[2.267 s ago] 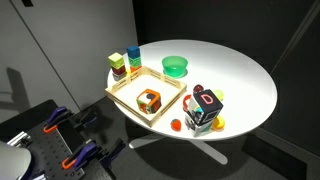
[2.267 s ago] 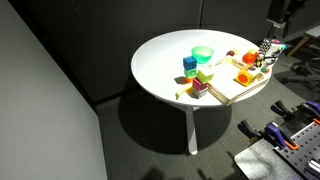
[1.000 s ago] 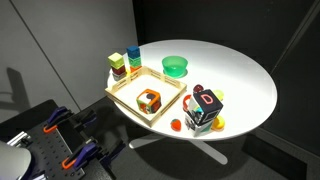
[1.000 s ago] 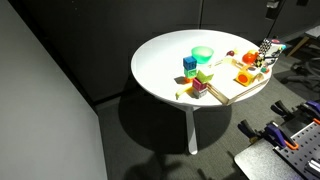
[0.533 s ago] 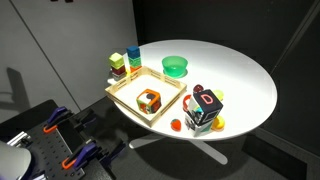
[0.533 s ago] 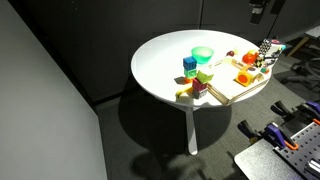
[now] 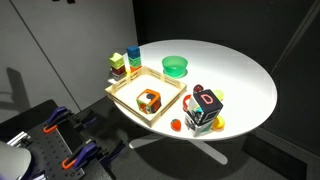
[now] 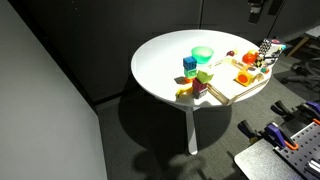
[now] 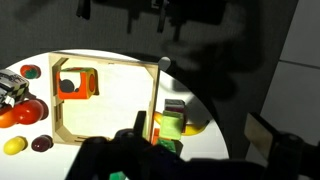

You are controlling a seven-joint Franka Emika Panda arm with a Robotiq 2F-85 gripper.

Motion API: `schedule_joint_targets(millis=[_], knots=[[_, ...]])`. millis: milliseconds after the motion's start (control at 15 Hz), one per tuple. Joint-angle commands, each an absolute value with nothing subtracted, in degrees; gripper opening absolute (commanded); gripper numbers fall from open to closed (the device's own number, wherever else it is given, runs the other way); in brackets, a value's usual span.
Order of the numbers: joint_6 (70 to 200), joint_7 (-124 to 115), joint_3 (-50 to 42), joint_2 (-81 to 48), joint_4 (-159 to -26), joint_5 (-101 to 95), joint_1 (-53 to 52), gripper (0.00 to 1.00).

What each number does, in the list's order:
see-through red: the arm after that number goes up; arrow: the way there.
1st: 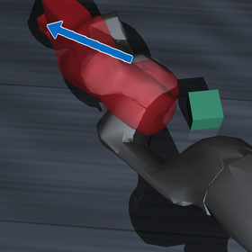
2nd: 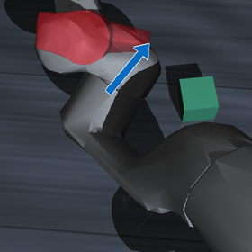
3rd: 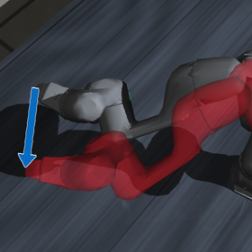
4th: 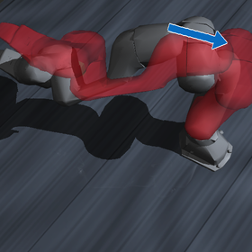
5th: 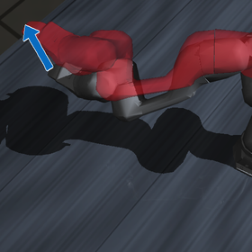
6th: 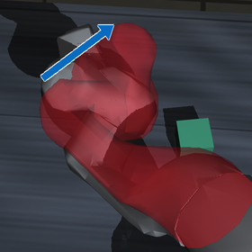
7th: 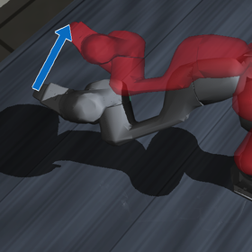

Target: Put the yellow block in the crate

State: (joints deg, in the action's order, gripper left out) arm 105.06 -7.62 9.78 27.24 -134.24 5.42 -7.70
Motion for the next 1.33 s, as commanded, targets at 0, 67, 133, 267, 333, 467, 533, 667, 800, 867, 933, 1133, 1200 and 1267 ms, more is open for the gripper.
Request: schedule_joint_targets(millis=[0, 67, 133, 267, 333, 467, 533, 667, 800, 867, 933, 1133, 1200, 1267], knots=[[105.4, -7.2, 9.0, 26.9, -134.3, 5.9, -7.5, 1.0], [105.3, -6.8, 8.7, 26.5, -134.3, 6.0, -7.4, 1.0], [105.6, -6.3, 8.2, 26.1, -134.4, 6.3, -7.3, 1.0], [106.9, -5.5, 7.3, 25.1, -134.5, 6.4, -7.1, 1.0], [108.1, -5.0, 7.0, 24.1, -134.4, 6.4, -7.1, 1.0], [110.7, -4.4, 6.5, 22.2, -134.2, 6.1, -7.0, 1.0], [112.4, -3.8, 6.3, 20.8, -134.1, 6.2, -7.0, 1.0], [115.8, -2.8, 6.0, 18.1, -133.9, 6.3, -7.1, 1.0], [118.8, -1.3, 5.7, 15.1, -133.7, 6.5, -7.3, 1.0], [120.4, -0.9, 5.7, 13.6, -133.6, 6.4, -7.2, 1.0], [121.6, -0.4, 5.7, 12.2, -133.6, 6.4, -7.1, 1.0], [124.8, 0.3, 5.8, 8.5, -133.8, 6.2, -7.2, 1.0], [125.8, 0.2, 5.9, 7.5, -133.9, 6.1, -7.2, 1.0], [126.6, 0.0, 6.0, 6.4, -133.8, 5.9, -7.2, 1.0]])
